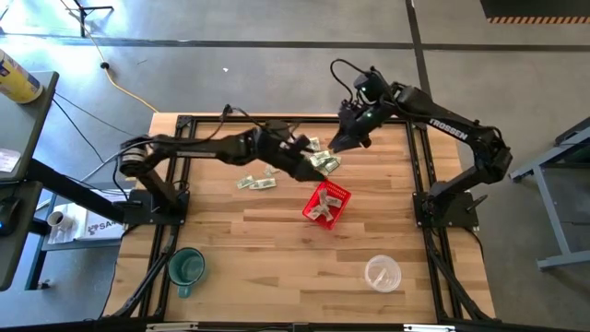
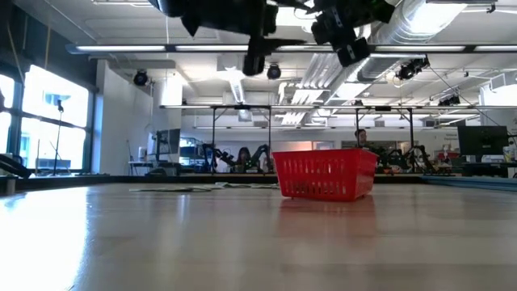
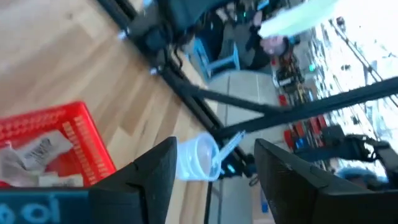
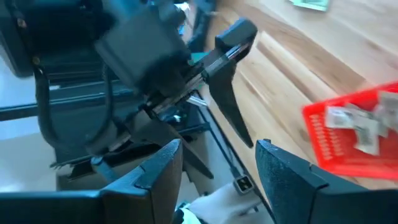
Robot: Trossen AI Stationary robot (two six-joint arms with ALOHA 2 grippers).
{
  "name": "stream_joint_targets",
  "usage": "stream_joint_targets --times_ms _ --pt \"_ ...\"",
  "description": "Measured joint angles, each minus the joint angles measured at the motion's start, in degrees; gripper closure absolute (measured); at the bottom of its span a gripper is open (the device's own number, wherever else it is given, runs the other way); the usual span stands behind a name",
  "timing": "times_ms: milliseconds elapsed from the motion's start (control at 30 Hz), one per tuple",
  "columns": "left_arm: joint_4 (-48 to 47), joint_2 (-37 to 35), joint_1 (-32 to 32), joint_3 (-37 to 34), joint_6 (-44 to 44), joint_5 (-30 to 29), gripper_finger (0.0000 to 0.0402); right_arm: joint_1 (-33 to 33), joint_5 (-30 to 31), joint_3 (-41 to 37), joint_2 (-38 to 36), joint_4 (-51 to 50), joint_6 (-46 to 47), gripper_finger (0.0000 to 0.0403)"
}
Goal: Pick and place items into bin
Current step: Put the white stevia packet into the bin
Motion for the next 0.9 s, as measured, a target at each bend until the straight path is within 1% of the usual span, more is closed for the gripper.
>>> stream_joint_targets --times_ms 200,500,767,900 --pt "-1.1 -6.1 0.3 0.0 1.9 -5.9 0.0165 0.5 -1.1 0.0 -0.2 3.8 1.6 0.0214" --pt "-2.5 -10.8 0.3 0.0 5.8 -12.8 0.0169 0.3 -2.4 0.0 -0.2 4.2 0.4 0.0214" --pt "-1.2 -12.2 0.3 -0.1 6.1 -13.5 0.0170 0.3 -2.7 0.0 -0.2 4.7 0.3 0.0218" --pt "1.4 -13.1 0.3 -0.1 6.1 -12.0 0.0170 0.3 -4.1 0.0 -0.2 5.5 0.6 0.0219"
